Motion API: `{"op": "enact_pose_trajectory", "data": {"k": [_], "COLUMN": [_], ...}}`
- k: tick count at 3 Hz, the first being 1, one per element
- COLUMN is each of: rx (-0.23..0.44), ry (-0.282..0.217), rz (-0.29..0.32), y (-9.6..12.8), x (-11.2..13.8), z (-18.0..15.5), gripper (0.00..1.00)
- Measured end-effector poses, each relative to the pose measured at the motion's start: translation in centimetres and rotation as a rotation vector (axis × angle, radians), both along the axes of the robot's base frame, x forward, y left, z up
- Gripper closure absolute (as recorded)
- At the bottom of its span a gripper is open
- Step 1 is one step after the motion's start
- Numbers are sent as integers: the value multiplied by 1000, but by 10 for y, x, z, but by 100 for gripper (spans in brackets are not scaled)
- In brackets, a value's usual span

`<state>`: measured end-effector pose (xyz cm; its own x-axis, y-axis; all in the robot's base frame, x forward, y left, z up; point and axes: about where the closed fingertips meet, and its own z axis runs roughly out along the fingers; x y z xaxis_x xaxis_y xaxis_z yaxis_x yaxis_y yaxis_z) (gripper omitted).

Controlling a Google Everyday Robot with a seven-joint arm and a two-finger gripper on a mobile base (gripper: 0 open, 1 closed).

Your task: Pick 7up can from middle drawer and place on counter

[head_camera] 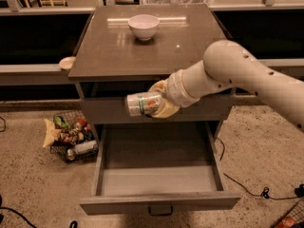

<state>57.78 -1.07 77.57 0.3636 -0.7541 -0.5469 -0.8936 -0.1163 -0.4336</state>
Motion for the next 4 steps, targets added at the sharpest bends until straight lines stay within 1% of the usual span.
{"op": "enact_pose_trajectory", "data": {"k": [1,2,3,4], "rx": [3,21,106,187], "ry": [-5,-6,-71,-167], "rz": [1,0,-10,-32], "y": [1,3,-5,-23], "x": [2,1,12,28], "z": [4,6,45,105], "gripper": [100,100,100,100]}}
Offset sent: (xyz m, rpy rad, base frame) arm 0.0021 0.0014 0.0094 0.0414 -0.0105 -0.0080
